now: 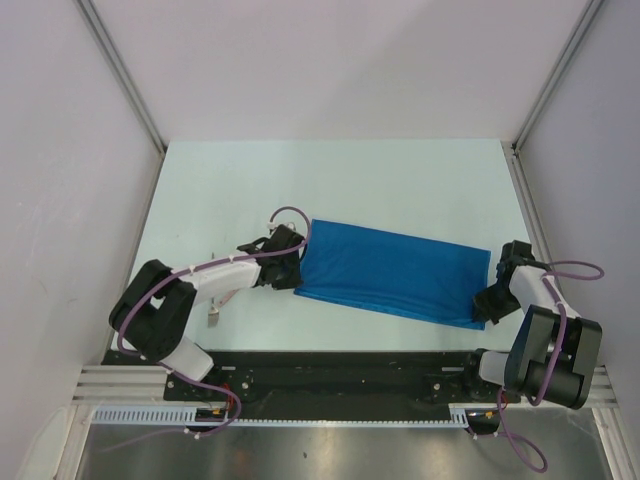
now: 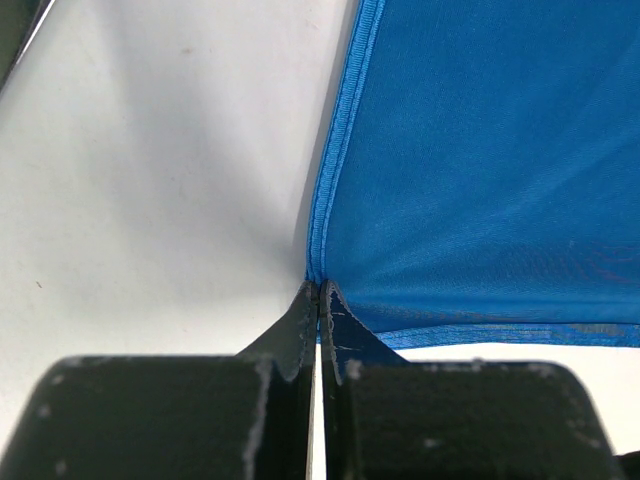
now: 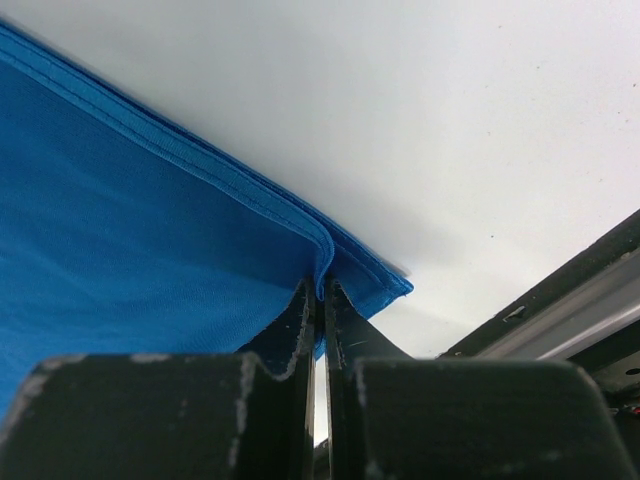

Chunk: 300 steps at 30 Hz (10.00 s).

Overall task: Fold the napkin into a case and place the utensils inside
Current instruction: Fold and flatten the napkin at the center of the board, then pick up the rectangle-folded napkin from the center of the board, then fold the rectangle-folded napkin at the center of the board.

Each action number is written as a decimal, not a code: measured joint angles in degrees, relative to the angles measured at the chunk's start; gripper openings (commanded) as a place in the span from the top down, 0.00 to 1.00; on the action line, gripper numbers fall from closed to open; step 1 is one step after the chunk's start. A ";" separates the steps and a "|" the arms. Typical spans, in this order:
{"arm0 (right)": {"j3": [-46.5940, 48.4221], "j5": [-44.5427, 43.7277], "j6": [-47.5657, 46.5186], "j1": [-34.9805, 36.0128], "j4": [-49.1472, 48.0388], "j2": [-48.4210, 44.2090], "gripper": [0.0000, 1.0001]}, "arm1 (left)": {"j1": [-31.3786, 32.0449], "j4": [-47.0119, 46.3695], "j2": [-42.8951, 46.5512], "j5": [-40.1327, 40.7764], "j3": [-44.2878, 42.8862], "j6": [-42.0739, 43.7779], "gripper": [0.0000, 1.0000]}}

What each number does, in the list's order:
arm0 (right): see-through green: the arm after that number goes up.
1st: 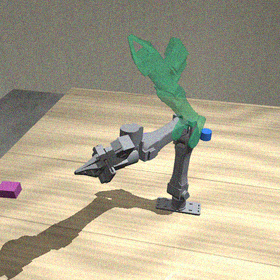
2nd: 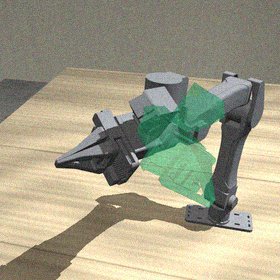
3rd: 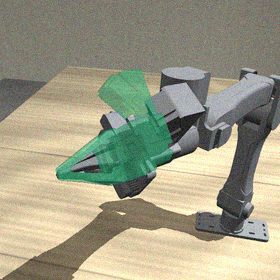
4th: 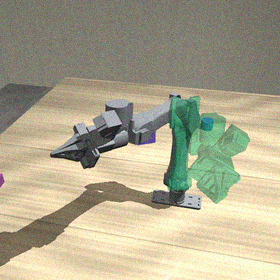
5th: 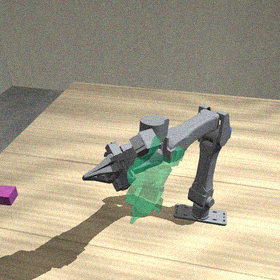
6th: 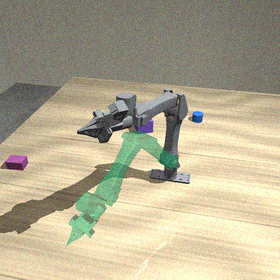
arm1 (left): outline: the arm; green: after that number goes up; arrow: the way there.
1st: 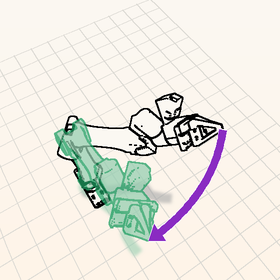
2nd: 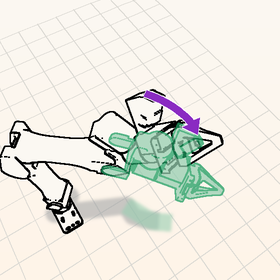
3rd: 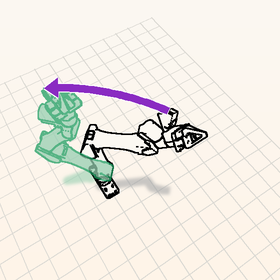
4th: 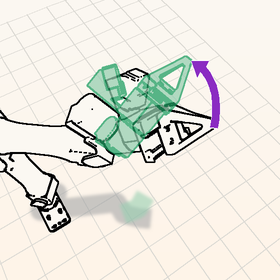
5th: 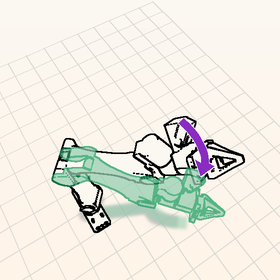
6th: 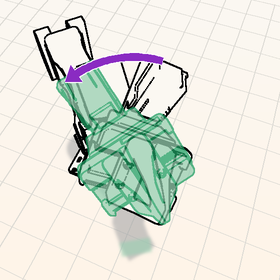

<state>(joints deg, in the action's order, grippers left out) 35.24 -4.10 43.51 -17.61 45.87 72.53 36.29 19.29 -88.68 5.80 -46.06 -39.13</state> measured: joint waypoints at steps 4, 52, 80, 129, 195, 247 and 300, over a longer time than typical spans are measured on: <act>-0.04 0.24 0.00 -0.22 -0.07 0.04 1.00 | 0.13 0.17 0.13 0.07 0.04 -0.02 1.00; -2.25 1.03 1.38 5.42 -3.78 -16.87 0.26 | 2.71 -1.73 3.37 -7.52 -1.95 2.27 0.51; 6.49 0.24 -19.98 0.68 -18.29 9.31 0.39 | 8.07 2.75 27.36 -18.69 -3.41 6.25 0.48; 13.18 -6.01 -19.54 12.17 -8.81 7.65 1.00 | 6.34 -0.50 17.03 -21.53 -2.95 5.46 0.51; 61.88 3.10 10.56 56.81 -11.91 49.40 1.00 | -14.62 1.62 24.92 -21.03 7.93 3.26 0.54; 25.64 27.19 -15.98 43.30 -38.75 32.30 0.45 | -5.07 -4.00 8.37 -15.56 5.11 0.11 0.57; -12.22 17.09 4.87 50.56 -42.62 -5.88 0.22 | -5.42 2.73 9.11 -8.52 -0.24 3.72 0.45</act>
<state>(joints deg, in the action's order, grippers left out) 23.03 12.99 48.38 32.95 3.25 66.65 30.87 22.02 -79.57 -2.72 -46.30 -35.42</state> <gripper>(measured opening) 0.800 0.547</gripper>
